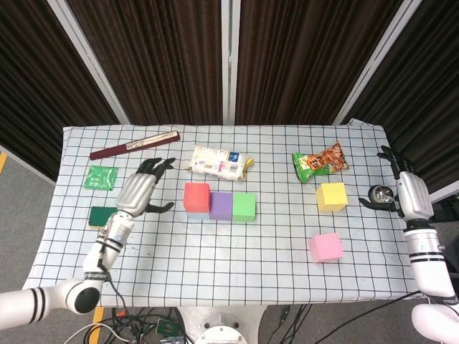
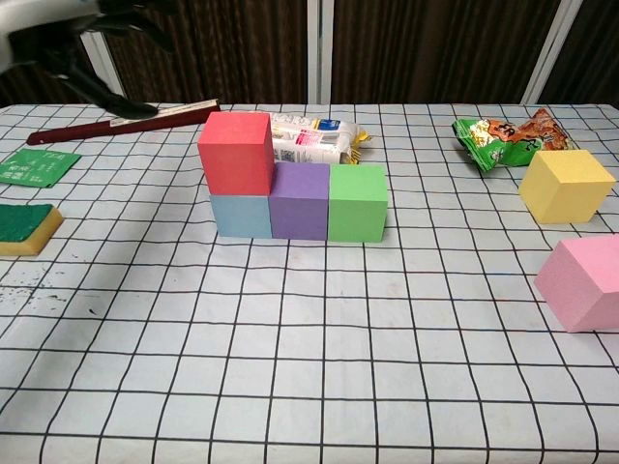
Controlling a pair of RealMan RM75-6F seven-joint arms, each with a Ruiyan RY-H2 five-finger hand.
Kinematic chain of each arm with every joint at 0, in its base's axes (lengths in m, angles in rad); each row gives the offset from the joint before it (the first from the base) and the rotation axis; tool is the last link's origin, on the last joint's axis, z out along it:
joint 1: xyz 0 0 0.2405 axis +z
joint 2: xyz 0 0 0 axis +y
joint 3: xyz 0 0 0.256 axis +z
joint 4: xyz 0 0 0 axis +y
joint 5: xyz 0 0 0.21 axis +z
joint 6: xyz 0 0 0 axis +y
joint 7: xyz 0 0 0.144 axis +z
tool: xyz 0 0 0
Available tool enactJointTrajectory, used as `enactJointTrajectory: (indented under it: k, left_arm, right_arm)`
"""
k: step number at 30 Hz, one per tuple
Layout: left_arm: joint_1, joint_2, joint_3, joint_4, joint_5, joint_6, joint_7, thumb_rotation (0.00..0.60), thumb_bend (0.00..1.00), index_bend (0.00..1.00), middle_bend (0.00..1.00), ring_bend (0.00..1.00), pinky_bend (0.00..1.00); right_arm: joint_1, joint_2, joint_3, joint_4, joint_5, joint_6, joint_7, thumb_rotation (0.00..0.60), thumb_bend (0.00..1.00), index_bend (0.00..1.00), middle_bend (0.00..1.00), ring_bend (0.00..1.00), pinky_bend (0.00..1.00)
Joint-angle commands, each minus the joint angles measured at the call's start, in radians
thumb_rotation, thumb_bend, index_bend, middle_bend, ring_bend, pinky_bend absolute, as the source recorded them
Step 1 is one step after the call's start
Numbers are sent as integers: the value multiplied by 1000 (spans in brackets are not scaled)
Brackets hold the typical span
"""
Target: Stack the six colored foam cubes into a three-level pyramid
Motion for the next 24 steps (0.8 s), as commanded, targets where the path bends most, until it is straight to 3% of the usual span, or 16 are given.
enactJointTrajectory:
  k: [1, 6, 13, 18, 24]
  left_arm:
    - [142, 132, 108, 26, 160, 78, -151, 600, 120, 62, 131, 27, 61]
    - [293, 148, 215, 221, 312, 199, -411, 600, 0, 63, 123, 15, 64]
    - [431, 82, 268, 468, 425, 391, -529, 600, 0, 83, 151, 15, 63]
    - [491, 84, 289, 504, 444, 437, -567, 600, 0, 100, 154, 16, 63]
    - [529, 117, 294, 462, 447, 443, -584, 600, 0, 100, 154, 15, 63]
  right_arm:
    - [33, 16, -3, -48, -22, -35, -40, 600, 0, 0, 154, 0, 0]
    - [123, 12, 3, -122, -42, -108, -158, 600, 0, 0, 129, 0, 0]
    - [325, -78, 35, -168, 78, -246, -381, 600, 0, 0, 95, 0, 0]
    - [504, -190, 25, -137, 242, -331, -567, 600, 0, 0, 75, 0, 0]
    - [686, -355, 1, -43, 452, -325, -731, 600, 0, 0, 27, 0, 0]
